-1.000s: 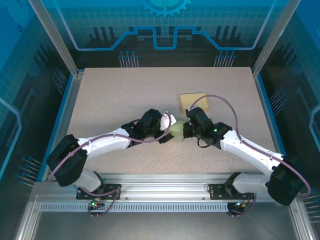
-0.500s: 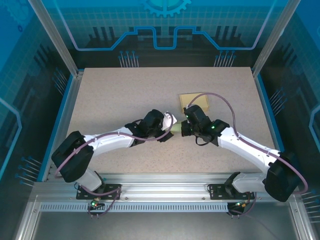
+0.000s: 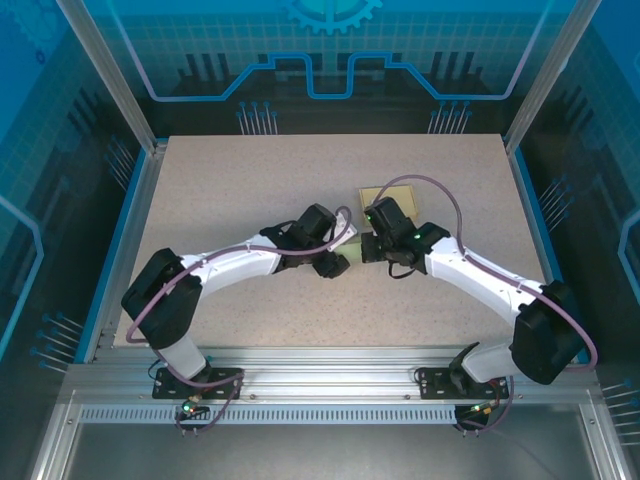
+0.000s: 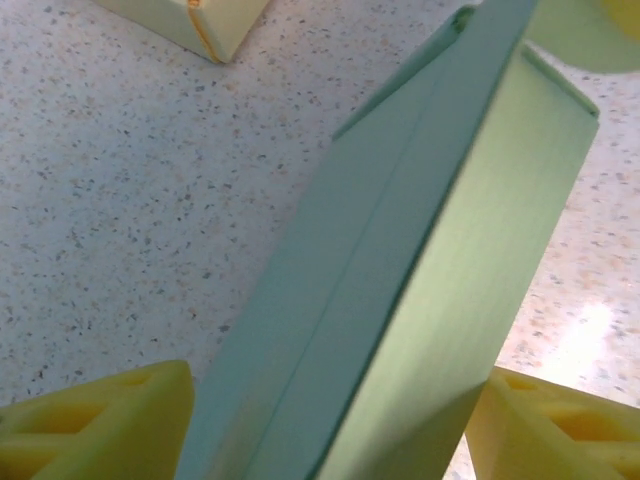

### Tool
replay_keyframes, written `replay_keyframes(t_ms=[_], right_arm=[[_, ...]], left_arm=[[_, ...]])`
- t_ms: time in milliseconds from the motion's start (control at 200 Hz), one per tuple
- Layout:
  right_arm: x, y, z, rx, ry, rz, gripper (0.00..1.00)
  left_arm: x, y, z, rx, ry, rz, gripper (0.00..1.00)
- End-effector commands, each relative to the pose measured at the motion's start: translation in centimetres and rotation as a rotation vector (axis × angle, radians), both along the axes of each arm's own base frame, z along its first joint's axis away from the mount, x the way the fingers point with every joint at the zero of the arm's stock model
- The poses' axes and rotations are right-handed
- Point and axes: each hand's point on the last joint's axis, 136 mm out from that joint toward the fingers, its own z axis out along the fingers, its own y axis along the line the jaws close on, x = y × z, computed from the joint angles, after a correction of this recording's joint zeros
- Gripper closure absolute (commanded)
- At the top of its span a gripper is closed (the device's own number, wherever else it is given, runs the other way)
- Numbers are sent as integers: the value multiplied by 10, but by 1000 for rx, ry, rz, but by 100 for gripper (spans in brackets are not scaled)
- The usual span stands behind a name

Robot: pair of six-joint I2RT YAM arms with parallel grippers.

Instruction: Fold the paper box

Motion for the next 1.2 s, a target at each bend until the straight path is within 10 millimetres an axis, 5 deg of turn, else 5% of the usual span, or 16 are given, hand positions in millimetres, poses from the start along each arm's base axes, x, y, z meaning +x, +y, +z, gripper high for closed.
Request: replay_keyframes(t_ms=[0,185,370,765,951,1196], right_arm=[[-9,19,17,95,47,92,100],[-13,5,25,34,83,69,99],[-16,0,12,18,103,48,99],[-14,4,1,14,123,57,99],[-15,4,-3,5,115,61,99],[-12,6,-5,-6,112,63,99]], left_arm=[[-7,-13,25,-50,98,-24,27],[-15,-15,38,-55,149,-38,11],[-13,-16,42,-76,120,-37,5],[-14,-7,75,-159,22,-21,1],[-20,8,101,-236,-35,60,1],[-36,51,106,-266,-97,199,1]])
